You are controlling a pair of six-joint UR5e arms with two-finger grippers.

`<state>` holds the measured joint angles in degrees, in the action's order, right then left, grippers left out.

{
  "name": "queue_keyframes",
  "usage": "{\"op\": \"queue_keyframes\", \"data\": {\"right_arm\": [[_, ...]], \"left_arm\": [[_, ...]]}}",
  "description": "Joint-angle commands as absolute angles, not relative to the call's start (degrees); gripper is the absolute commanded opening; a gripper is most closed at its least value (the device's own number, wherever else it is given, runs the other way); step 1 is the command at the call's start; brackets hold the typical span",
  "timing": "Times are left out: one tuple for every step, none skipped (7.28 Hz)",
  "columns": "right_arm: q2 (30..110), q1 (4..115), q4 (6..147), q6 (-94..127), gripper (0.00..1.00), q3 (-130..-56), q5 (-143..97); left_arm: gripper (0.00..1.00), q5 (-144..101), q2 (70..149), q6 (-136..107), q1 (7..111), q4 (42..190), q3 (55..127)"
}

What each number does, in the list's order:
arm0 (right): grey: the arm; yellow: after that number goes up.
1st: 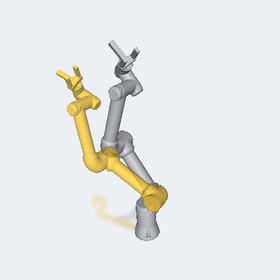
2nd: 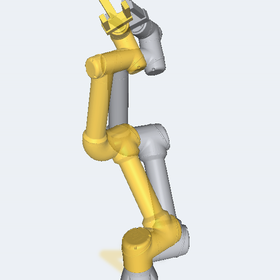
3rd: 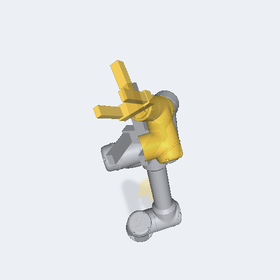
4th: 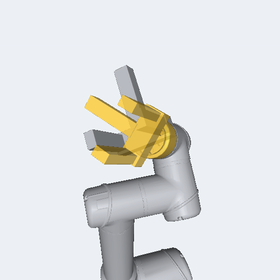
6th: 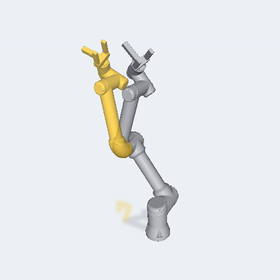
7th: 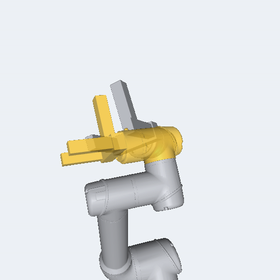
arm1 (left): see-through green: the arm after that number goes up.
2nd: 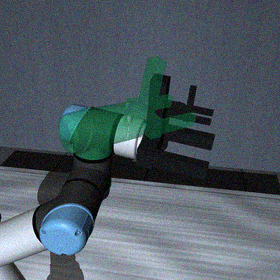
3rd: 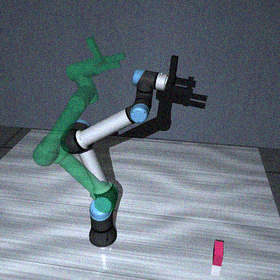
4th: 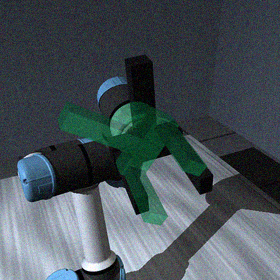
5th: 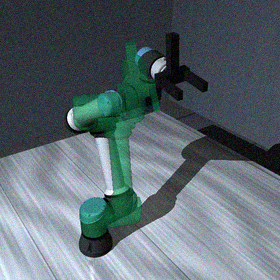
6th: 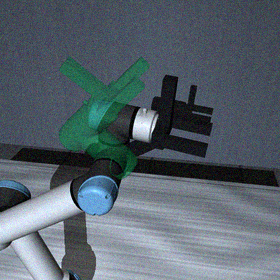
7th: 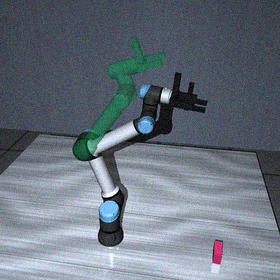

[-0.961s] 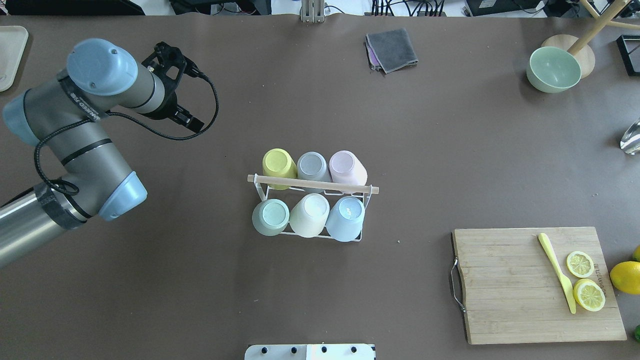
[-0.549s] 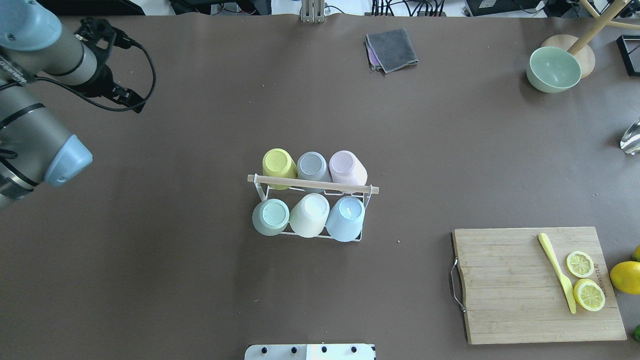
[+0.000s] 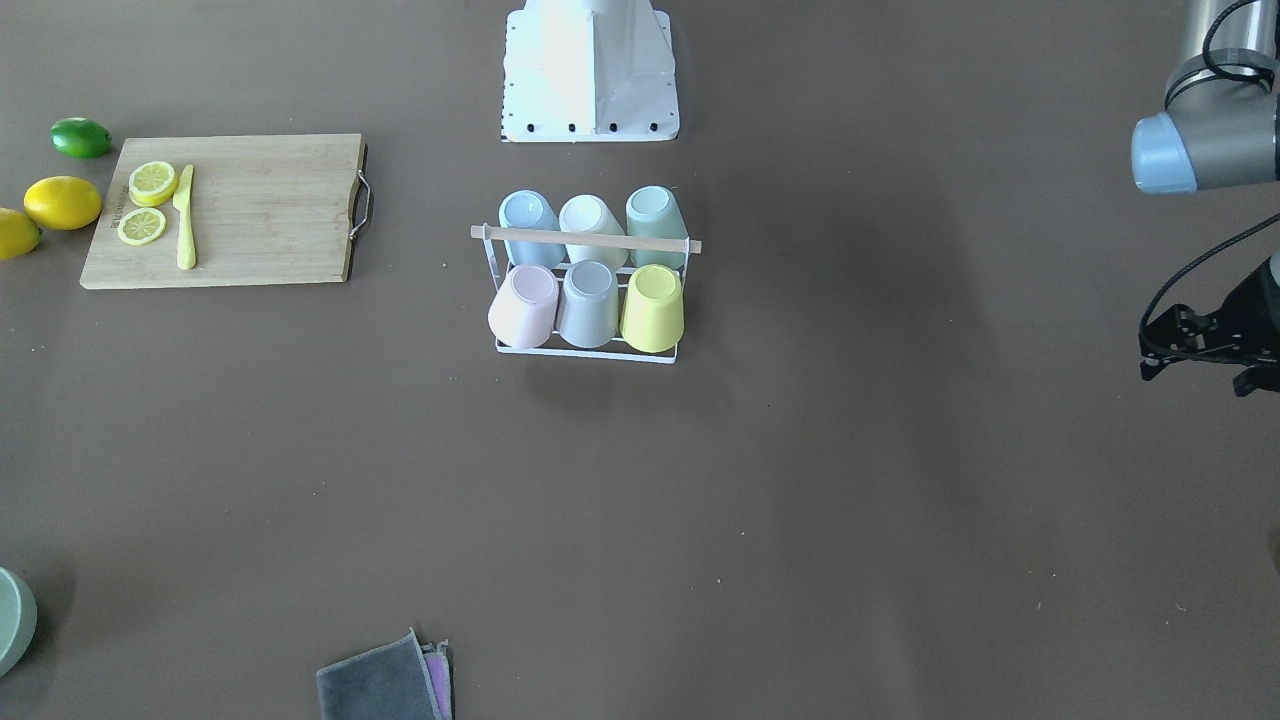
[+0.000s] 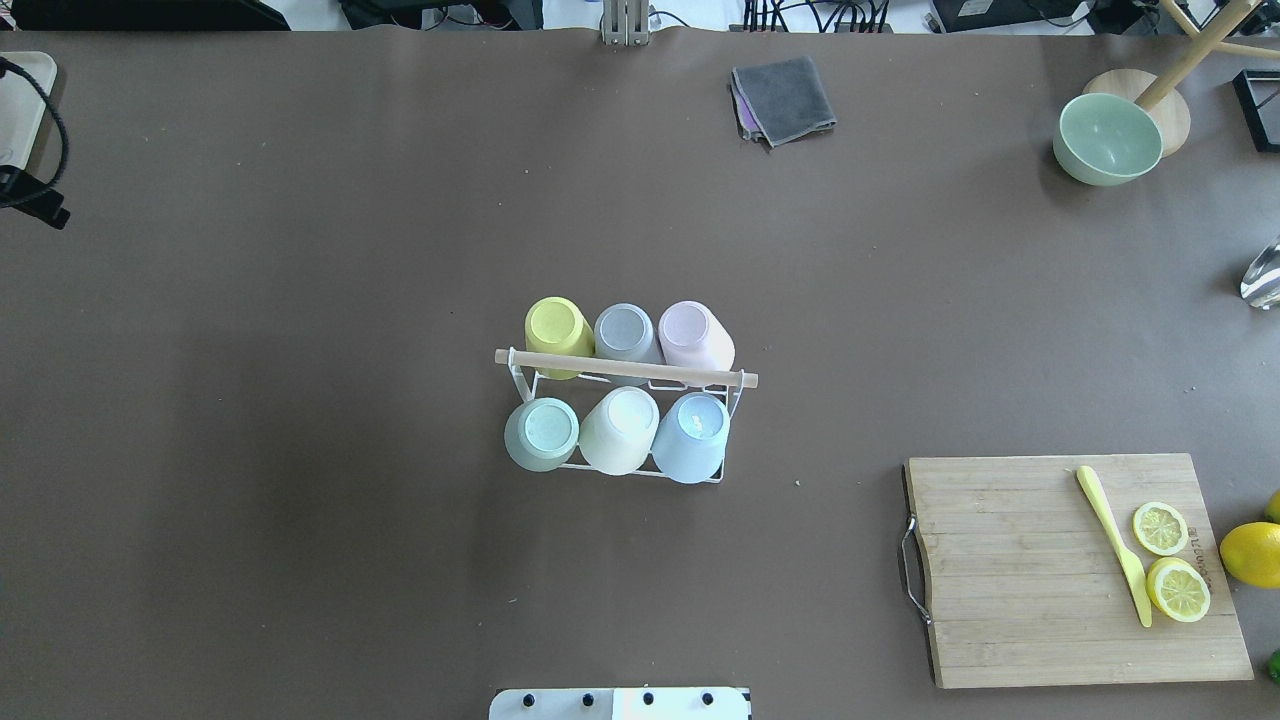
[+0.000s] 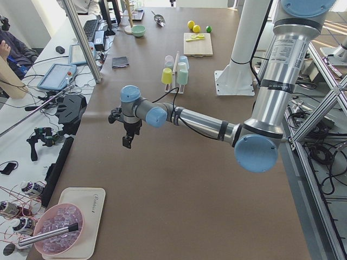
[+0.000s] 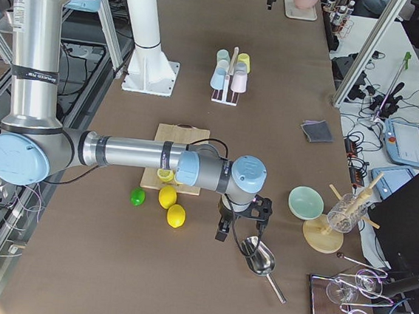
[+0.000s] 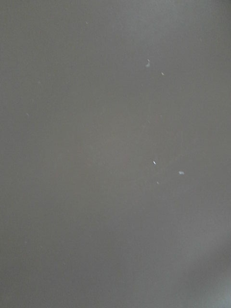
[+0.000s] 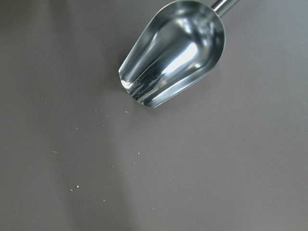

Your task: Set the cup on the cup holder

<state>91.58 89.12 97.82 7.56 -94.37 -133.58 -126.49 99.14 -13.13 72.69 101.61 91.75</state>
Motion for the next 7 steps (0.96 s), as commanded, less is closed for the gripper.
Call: {"op": "queue_keyframes", "data": {"right_arm": [[91.58,89.12,97.82,7.56,1.0,-94.48,-133.59],[91.58,89.12,97.82,7.56,1.0,-94.4,-133.59],[91.41,89.12,97.82,7.65,1.0,-94.39,-133.59],[91.41,89.12,97.82,7.73,1.0,-94.39,-133.59],[91.41,89.12,97.82,7.65,1.0,-94.31,-133.59],[91.41,89.12,97.82,7.73,1.0,-94.31,-133.68],[91.41,89.12,97.82,7.73,1.0,-94.31,-133.59]], "left_arm": [[0.97,-138.02,87.94,-10.3,83.27,102.13,94.55],[0.97,-138.51,84.32,-7.06,86.97,101.95,96.05],[0.98,-137.91,84.03,-5.55,88.4,101.52,95.98],[0.97,-137.9,84.02,-5.62,89.11,99.69,95.98],[0.97,-137.81,84.46,-5.45,89.47,93.58,96.41],[0.97,-137.12,84.55,-5.45,88.52,89.34,97.81],[0.97,-134.5,84.55,-2.84,88.33,87.47,98.26]]}}
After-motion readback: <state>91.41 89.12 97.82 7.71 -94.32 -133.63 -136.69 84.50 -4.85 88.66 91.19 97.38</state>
